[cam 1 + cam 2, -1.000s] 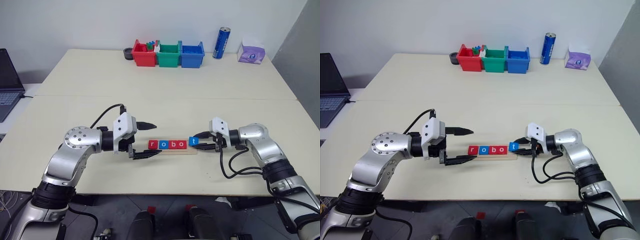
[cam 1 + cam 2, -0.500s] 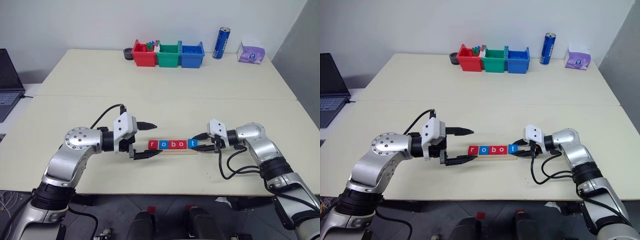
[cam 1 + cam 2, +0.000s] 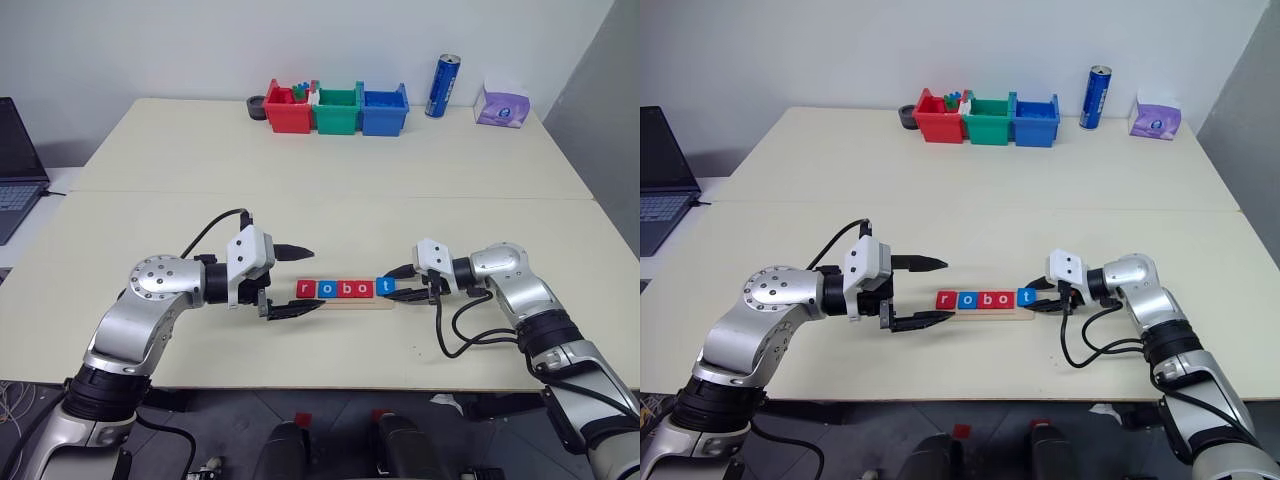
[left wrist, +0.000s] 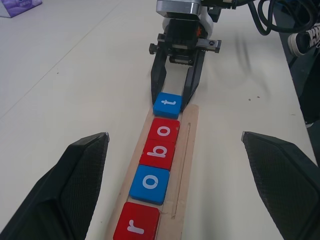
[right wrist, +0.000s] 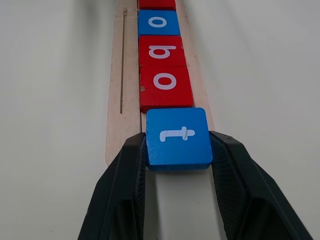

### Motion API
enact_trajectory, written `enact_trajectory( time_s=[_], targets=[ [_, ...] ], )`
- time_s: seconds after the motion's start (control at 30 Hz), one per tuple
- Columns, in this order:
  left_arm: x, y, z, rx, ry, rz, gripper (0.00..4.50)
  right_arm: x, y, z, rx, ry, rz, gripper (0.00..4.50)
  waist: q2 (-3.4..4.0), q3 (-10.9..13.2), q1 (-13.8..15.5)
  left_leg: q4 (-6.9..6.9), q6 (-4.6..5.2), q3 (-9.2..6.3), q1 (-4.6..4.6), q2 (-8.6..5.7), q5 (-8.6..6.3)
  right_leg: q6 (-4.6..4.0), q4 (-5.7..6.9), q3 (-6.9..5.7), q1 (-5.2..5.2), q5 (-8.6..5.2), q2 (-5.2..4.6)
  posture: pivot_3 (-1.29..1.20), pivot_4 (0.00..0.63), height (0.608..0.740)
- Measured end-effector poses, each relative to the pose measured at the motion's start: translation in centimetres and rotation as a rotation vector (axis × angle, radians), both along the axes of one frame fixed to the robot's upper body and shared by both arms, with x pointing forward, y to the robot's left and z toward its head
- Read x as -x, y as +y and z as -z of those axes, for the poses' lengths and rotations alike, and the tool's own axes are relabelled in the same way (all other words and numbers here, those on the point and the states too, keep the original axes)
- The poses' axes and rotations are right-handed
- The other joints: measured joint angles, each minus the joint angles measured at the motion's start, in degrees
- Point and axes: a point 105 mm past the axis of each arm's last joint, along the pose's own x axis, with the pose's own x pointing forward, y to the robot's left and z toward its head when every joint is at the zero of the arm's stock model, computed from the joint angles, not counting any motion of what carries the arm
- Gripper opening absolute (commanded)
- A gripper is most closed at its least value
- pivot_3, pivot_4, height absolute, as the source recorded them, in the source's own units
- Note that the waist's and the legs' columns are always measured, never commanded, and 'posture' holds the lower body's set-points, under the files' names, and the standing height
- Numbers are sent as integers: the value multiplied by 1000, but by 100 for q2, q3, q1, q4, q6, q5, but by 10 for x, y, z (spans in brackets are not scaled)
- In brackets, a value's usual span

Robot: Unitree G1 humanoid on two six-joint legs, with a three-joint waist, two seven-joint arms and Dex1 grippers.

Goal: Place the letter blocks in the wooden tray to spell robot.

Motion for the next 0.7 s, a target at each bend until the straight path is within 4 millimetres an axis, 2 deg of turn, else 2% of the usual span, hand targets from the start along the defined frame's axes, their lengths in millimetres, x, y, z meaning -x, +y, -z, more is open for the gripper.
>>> enact_trajectory(
  time_s=[0.23, 0.3, 0.5, 0.7],
  targets=[
    [0, 0, 0, 0, -1, 0, 4500, 1, 1, 0, -4, 19, -3, 3944, 0, 0, 0, 0, 0, 0, 0, 0, 0, 0, 0, 1, 0, 0, 0, 0, 150, 740],
    [-1, 1, 0, 0, 0, -2, 4500, 0, 0, -1, -6, 27, 2, 4448, 0, 0, 0, 0, 0, 0, 0, 0, 0, 0, 0, 0, 0, 0, 0, 0, 150, 740],
    [-1, 0, -1, 1, -7, 0, 4500, -7, -3, -14, -64, 67, 58, 4448, 0, 0, 0, 0, 0, 0, 0, 0, 0, 0, 1, 0, 0, 0, 0, 0, 150, 740],
    [-2, 0, -1, 2, -7, 0, 4500, -9, -21, -23, -58, 67, 104, 4448, 0, 0, 6, 0, 0, 0, -1, -1, 0, 0, 0, 0, 0, 0, -2, 0, 150, 740]
  ],
)
